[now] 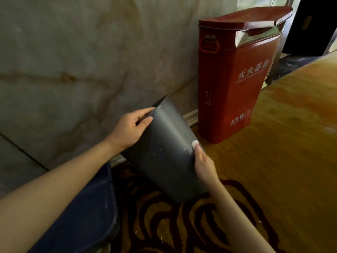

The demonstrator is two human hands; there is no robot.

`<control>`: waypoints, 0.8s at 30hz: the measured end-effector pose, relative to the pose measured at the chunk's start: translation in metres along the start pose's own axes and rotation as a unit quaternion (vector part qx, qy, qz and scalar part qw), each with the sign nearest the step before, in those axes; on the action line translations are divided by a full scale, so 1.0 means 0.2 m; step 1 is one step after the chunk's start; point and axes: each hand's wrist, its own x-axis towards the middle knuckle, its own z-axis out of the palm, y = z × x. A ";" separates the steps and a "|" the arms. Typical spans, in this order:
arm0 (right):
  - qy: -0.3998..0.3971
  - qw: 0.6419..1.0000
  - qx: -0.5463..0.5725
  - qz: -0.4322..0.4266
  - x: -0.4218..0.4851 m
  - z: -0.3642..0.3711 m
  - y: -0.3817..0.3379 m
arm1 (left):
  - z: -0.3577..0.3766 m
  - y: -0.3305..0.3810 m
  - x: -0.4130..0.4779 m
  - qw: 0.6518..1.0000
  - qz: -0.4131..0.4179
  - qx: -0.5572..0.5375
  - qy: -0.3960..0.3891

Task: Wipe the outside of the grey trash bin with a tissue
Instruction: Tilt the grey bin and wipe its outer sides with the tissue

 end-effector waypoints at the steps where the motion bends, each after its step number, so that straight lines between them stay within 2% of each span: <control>1: 0.016 0.999 0.018 -0.023 -0.04 0.04 0.01 | -0.01 -0.03 -0.01 1.000 -0.011 0.008 -0.014; 5: 0.029 0.986 0.012 -0.164 -0.20 0.27 0.01 | -0.10 -0.07 -0.02 0.990 -0.057 0.037 -0.124; 9: 0.053 0.982 -0.016 -0.182 -0.22 0.35 0.06 | -0.13 -0.06 -0.02 0.981 -0.081 0.010 -0.177; 11: 0.074 0.985 -0.009 -0.153 -0.18 0.31 0.12 | -0.12 -0.05 -0.03 0.979 -0.084 0.003 -0.186; 17: 0.092 0.995 0.025 0.020 -0.10 0.19 0.33 | -0.09 -0.01 -0.03 0.979 -0.074 -0.004 -0.188; 24: 0.094 0.993 0.024 0.064 -0.10 0.17 0.36 | -0.09 0.01 -0.02 0.979 -0.080 -0.004 -0.185</control>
